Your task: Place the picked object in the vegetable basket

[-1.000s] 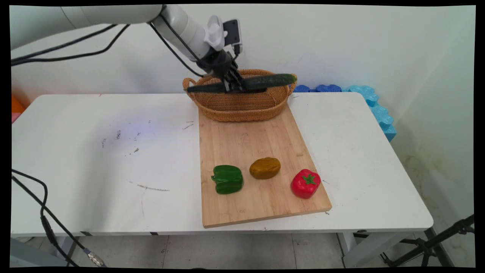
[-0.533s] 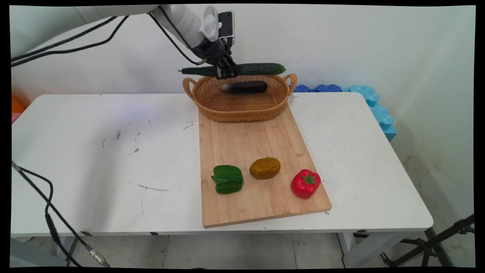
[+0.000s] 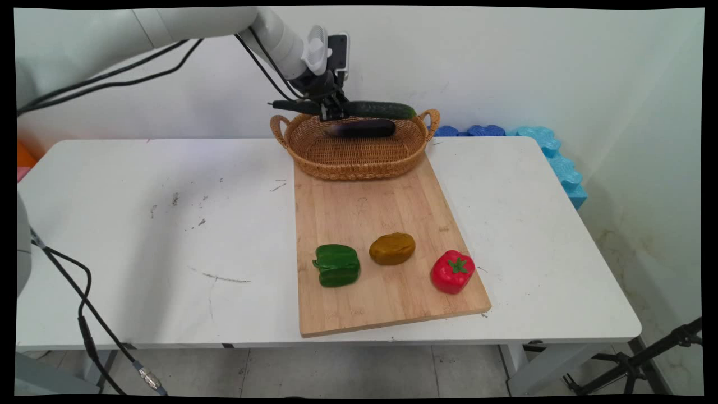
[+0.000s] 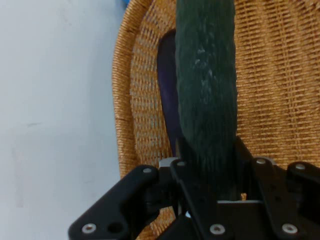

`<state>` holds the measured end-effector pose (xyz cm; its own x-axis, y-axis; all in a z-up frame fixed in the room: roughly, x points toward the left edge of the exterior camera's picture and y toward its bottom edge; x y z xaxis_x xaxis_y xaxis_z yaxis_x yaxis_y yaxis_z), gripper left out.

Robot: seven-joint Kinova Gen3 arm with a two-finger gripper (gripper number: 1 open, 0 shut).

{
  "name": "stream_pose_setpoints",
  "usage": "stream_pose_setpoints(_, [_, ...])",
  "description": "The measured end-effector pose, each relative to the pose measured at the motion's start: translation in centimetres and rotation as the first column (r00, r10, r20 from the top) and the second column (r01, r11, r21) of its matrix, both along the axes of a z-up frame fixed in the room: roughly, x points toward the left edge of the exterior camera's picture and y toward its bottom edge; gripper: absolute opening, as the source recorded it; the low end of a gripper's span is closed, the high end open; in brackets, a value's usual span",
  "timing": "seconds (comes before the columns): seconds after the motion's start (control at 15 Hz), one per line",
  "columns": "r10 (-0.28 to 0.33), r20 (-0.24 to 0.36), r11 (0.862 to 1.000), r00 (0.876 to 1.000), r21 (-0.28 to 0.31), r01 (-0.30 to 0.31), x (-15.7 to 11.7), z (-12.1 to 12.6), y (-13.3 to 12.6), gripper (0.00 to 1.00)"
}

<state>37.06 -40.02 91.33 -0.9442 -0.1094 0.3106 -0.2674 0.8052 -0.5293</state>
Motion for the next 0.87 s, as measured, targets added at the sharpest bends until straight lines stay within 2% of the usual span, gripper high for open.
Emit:
stream_pose_setpoints(0.47, [-0.048,0.045,0.999,0.998,0.006,0.047,-0.3,-3.6,-1.8,0.00])
stream_pose_setpoints(0.53, [-0.053,0.050,0.999,0.997,0.006,0.052,-0.3,-3.9,-2.0,1.00])
stream_pose_setpoints(0.87, [-0.072,0.066,0.997,0.995,0.008,0.071,-0.5,-5.1,-2.4,1.00])
